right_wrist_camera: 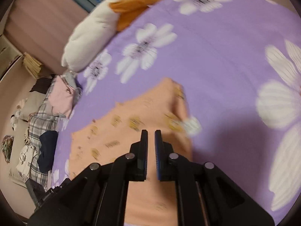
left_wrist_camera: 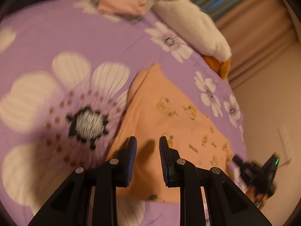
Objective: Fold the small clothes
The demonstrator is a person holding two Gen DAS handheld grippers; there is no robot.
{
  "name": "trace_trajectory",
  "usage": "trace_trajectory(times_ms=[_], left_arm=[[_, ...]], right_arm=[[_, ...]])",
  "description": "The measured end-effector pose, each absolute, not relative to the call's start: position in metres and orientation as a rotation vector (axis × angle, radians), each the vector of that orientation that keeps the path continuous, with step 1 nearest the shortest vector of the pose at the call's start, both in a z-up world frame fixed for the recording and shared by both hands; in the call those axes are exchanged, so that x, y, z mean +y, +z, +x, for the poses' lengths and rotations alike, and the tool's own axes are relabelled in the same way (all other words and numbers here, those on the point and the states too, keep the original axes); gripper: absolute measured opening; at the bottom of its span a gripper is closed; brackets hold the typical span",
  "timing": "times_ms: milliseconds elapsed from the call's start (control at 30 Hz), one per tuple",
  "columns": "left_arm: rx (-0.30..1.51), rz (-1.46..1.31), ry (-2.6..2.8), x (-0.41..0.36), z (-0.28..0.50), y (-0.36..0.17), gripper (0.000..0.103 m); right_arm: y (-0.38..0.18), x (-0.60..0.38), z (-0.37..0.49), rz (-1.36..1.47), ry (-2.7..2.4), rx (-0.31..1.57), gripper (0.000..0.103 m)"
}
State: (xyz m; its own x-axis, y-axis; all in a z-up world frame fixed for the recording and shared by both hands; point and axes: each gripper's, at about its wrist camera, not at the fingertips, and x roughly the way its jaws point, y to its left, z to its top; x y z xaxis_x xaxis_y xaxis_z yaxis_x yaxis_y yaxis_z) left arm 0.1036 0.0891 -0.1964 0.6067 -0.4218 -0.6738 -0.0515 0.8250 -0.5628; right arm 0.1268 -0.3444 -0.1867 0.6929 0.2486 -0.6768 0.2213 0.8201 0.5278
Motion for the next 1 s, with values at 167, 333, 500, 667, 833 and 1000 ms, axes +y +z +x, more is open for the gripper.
trace_trajectory(times_ms=[167,333,500,667,833,1000], left_arm=[[0.934,-0.372,-0.135,0.065,0.109,-0.206,0.021],[0.936,-0.285,-0.089,0.054,0.112,-0.206,0.021],[0.921,-0.270,-0.073,0.055,0.111,-0.207,0.021],[0.916,-0.250,-0.071,0.053,0.110,-0.207,0.022],[0.915,-0.230,-0.057,0.050,0.110,-0.207,0.022],[0.916,-0.236,-0.055,0.050,0.110,-0.207,0.022]], right_arm=[[-0.222,-0.353,0.163,0.605,-0.171,0.928,0.000],[-0.217,-0.356,0.137,0.675,-0.201,0.879,0.000],[-0.203,-0.327,0.104,0.622,-0.152,0.851,0.009],[-0.220,-0.308,0.079,0.486,-0.192,0.853,0.000],[-0.210,-0.302,0.058,0.636,-0.042,0.796,0.016],[-0.233,-0.259,0.061,0.429,0.001,0.891,0.016]])
